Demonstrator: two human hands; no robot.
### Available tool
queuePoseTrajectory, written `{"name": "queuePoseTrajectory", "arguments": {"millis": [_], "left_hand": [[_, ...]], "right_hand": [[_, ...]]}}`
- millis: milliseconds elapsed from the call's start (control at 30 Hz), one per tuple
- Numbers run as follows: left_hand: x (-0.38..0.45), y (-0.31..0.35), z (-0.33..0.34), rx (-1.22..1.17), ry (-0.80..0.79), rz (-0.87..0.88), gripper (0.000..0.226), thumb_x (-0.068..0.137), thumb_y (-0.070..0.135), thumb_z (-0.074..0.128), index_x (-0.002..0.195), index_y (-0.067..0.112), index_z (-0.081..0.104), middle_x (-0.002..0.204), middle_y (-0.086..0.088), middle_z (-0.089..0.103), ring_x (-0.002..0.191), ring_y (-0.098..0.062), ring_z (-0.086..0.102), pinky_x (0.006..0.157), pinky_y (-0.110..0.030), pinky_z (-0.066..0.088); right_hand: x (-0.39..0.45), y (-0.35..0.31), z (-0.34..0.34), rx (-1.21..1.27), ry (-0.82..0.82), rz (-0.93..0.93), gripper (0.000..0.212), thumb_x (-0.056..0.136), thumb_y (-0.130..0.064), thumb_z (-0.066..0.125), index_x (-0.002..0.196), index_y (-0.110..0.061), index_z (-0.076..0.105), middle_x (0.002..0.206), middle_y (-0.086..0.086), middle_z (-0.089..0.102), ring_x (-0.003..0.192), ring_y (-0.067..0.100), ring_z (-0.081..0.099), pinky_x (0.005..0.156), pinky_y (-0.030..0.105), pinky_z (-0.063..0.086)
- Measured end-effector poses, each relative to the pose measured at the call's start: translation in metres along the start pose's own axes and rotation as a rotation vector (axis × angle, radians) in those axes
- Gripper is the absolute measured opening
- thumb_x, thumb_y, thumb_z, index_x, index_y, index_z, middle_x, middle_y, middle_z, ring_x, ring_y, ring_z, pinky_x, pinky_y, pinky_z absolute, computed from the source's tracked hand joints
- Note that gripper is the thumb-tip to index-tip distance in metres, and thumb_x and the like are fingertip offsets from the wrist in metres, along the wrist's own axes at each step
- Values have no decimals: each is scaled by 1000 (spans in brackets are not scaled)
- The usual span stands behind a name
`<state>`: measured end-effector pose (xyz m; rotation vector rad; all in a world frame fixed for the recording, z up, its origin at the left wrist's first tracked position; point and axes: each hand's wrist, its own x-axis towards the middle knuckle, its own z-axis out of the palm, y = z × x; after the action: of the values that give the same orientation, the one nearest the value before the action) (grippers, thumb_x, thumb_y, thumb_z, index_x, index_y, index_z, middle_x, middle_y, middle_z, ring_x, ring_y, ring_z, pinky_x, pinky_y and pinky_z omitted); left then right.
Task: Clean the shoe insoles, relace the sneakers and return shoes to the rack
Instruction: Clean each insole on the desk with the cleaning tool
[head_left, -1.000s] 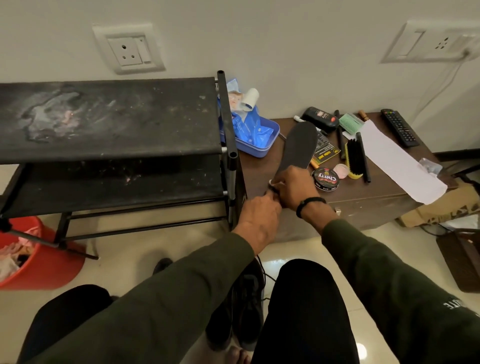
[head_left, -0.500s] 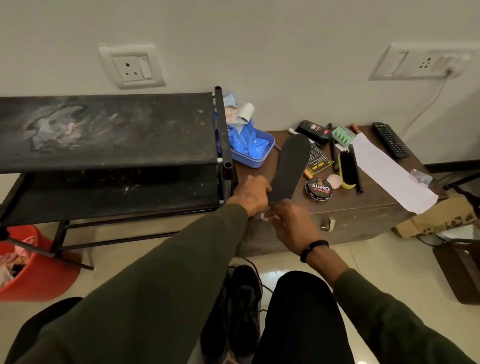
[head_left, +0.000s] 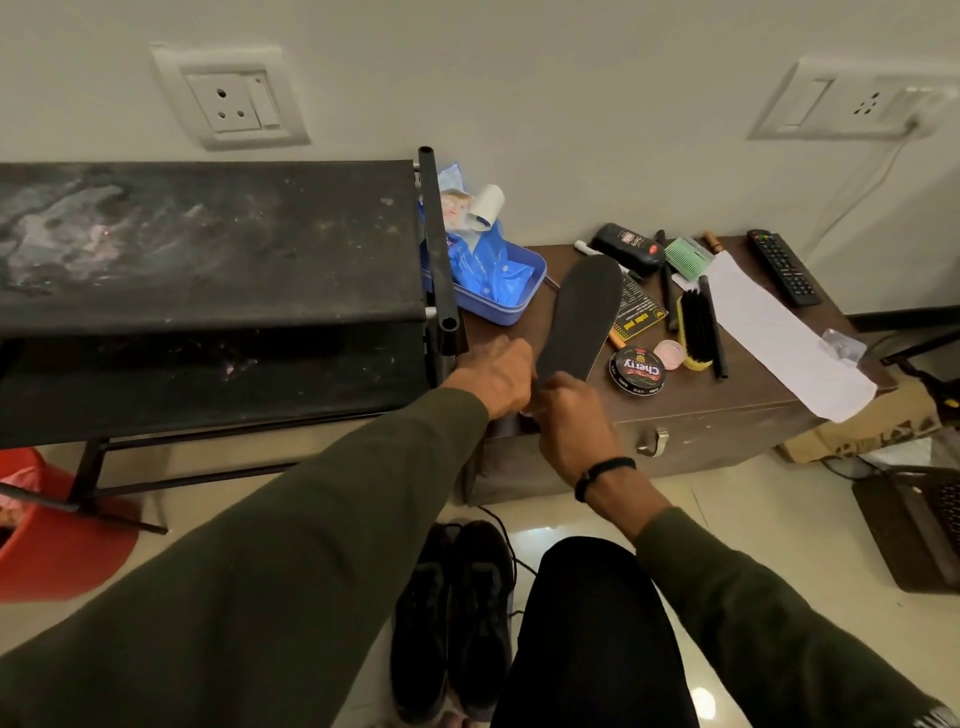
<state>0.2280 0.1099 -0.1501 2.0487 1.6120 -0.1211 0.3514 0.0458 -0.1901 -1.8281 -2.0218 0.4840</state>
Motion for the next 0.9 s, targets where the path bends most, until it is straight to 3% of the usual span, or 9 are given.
{"name": "queuePoseTrajectory", "arguments": {"millis": [67, 200, 300, 367, 500, 567, 633, 800, 900], "left_hand": [[-3, 2, 1, 71, 15, 25, 38, 99, 22, 54, 136, 14, 53, 139, -12, 50, 127, -36, 52, 104, -47, 44], [-6, 3, 2, 119, 22, 44, 37, 101, 23, 51, 137, 13, 49, 139, -14, 49, 127, -36, 51, 102, -46, 42], [-7, 4, -3, 73, -12, 3, 38, 100, 21, 54, 137, 14, 50, 139, -13, 51, 127, -35, 52, 103, -46, 43], [-8, 4, -6, 45, -20, -34, 40, 98, 17, 56, 137, 13, 50, 141, -14, 51, 128, -36, 51, 104, -47, 44], [-7, 4, -12, -7, -67, -43, 41, 96, 17, 58, 137, 17, 56, 143, -11, 51, 129, -33, 51, 108, -48, 44], [-7, 3, -13, -18, -93, -29, 40, 96, 18, 59, 136, 21, 58, 142, -9, 51, 129, -31, 51, 109, -48, 43], [-9, 3, -11, 10, -86, -4, 38, 97, 20, 59, 135, 20, 60, 140, -9, 51, 126, -32, 53, 106, -47, 45], [-39, 3, 29, 134, 192, 122, 50, 92, 13, 61, 141, 14, 48, 139, -11, 42, 124, -33, 49, 100, -47, 49], [-49, -1, 61, 91, 352, 236, 54, 91, 16, 67, 142, 18, 48, 138, -4, 49, 123, -27, 44, 96, -45, 46]], "right_hand": [[6, 6, -11, 34, 49, 0, 14, 83, -4, 70, 91, -9, 80, 90, 11, 73, 82, 27, 66, 67, 24, 42], [16, 22, -22, 137, 179, 175, 12, 90, -14, 72, 98, -15, 80, 90, -2, 75, 81, 9, 67, 82, 33, 58], [28, 19, -12, -16, 120, 193, 15, 92, -12, 68, 102, -11, 79, 102, 9, 73, 94, 25, 67, 81, 34, 54], [30, 11, -7, -105, 121, 198, 16, 90, -9, 67, 101, -10, 78, 101, 16, 68, 92, 33, 64, 73, 32, 46], [-5, -14, 4, -111, 3, 58, 18, 86, -2, 63, 93, -7, 79, 94, 16, 66, 89, 35, 64, 69, 32, 43], [-17, -19, -3, -55, -71, 32, 21, 87, -2, 65, 98, -10, 80, 99, 10, 71, 94, 27, 66, 73, 17, 40], [-13, -20, -22, 26, -4, 67, 19, 88, -7, 66, 97, -15, 81, 96, 6, 75, 88, 22, 67, 67, 11, 34], [51, 5, -55, 32, 181, 198, 16, 92, -9, 66, 100, -13, 79, 101, 7, 76, 97, 22, 67, 80, 25, 47], [102, 27, -55, -70, 127, 233, 19, 90, -5, 66, 104, -12, 77, 109, 10, 73, 103, 26, 66, 92, 36, 53]]}}
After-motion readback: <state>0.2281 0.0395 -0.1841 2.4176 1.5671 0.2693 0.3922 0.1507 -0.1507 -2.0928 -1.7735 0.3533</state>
